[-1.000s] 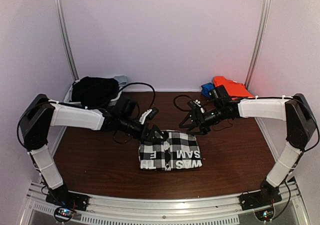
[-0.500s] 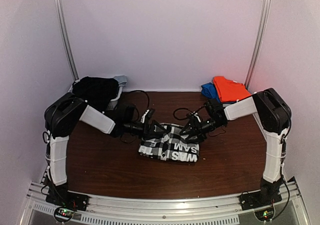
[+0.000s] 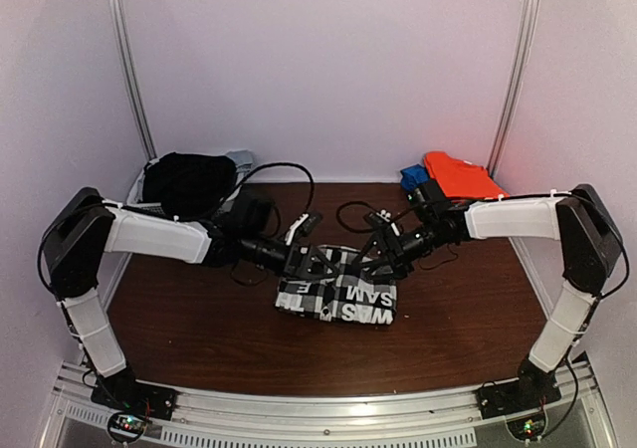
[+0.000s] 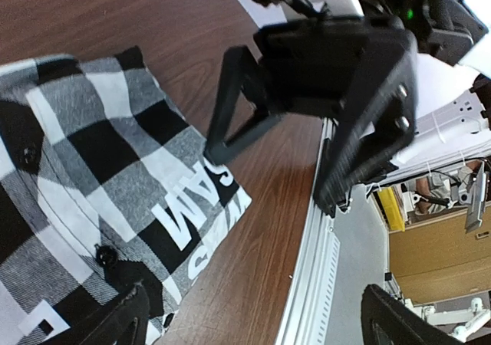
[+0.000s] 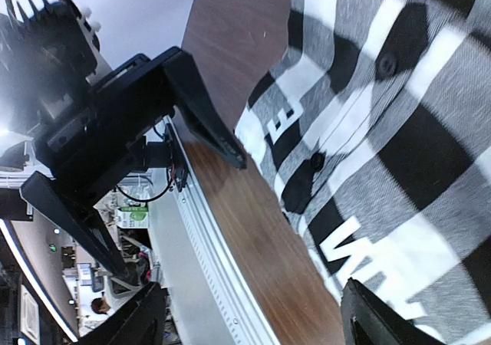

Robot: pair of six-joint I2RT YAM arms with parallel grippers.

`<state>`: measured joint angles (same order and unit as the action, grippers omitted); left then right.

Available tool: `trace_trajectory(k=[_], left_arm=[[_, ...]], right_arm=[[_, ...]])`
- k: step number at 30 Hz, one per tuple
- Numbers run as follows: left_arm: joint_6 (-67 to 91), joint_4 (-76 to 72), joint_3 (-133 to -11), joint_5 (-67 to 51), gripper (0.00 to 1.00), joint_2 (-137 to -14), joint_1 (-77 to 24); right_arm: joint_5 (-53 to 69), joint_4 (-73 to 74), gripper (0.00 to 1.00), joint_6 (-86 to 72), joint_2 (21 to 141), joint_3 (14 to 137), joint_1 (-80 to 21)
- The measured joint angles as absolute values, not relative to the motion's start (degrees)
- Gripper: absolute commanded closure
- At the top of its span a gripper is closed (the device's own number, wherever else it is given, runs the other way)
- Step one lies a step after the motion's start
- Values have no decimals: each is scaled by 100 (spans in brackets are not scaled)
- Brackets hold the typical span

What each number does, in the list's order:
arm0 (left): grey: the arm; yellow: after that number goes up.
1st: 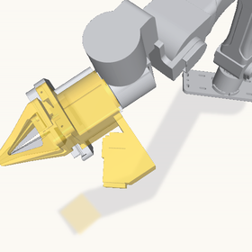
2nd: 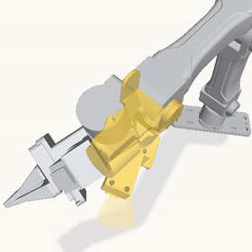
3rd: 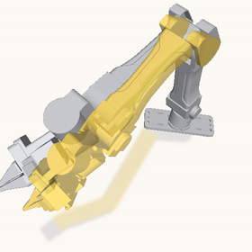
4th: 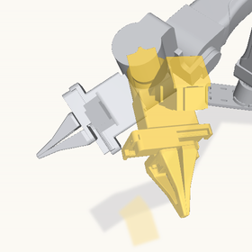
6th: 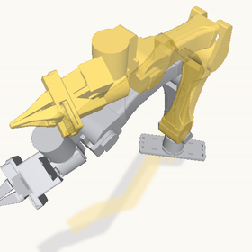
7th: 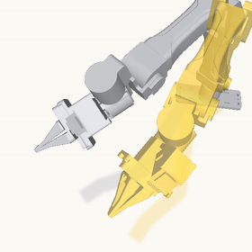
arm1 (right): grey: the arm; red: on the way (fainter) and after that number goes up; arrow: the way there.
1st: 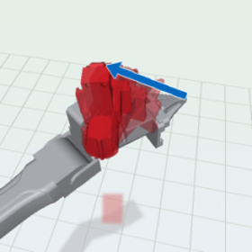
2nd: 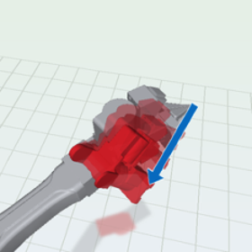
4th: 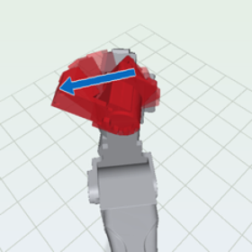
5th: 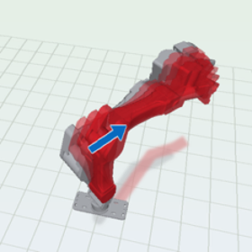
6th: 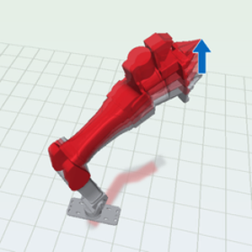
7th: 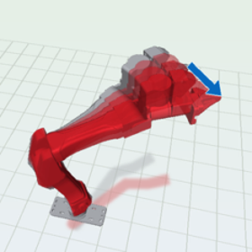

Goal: Fold and stack the mixed laundry pile
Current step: Smooth out the square-folded shirt at the center of the board.

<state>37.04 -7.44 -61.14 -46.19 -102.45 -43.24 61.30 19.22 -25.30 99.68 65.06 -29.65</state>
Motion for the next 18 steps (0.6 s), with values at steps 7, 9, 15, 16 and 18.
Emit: trace_trajectory(k=[7,9,15,16,18], left_arm=[[4346,-1763,-5457,-4648,2,-11207,-4368],[4554,-2316,-5269,-4733,2,-11266,-4357],[4775,-2792,-4661,-4543,2,-10890,-4654],[4772,-2655,-4587,-4519,2,-10768,-4705],[4727,-2215,-4543,-4508,2,-10484,-4768]], right_arm=[[6401,816,22,-3500,10621,5472,-3472],[6589,661,22,-3479,10877,5293,-3332],[6698,982,21,-2783,10731,5159,-3133],[6630,1151,21,-2692,10641,5159,-3116],[6447,1584,21,-2532,10418,5207,-3072]])
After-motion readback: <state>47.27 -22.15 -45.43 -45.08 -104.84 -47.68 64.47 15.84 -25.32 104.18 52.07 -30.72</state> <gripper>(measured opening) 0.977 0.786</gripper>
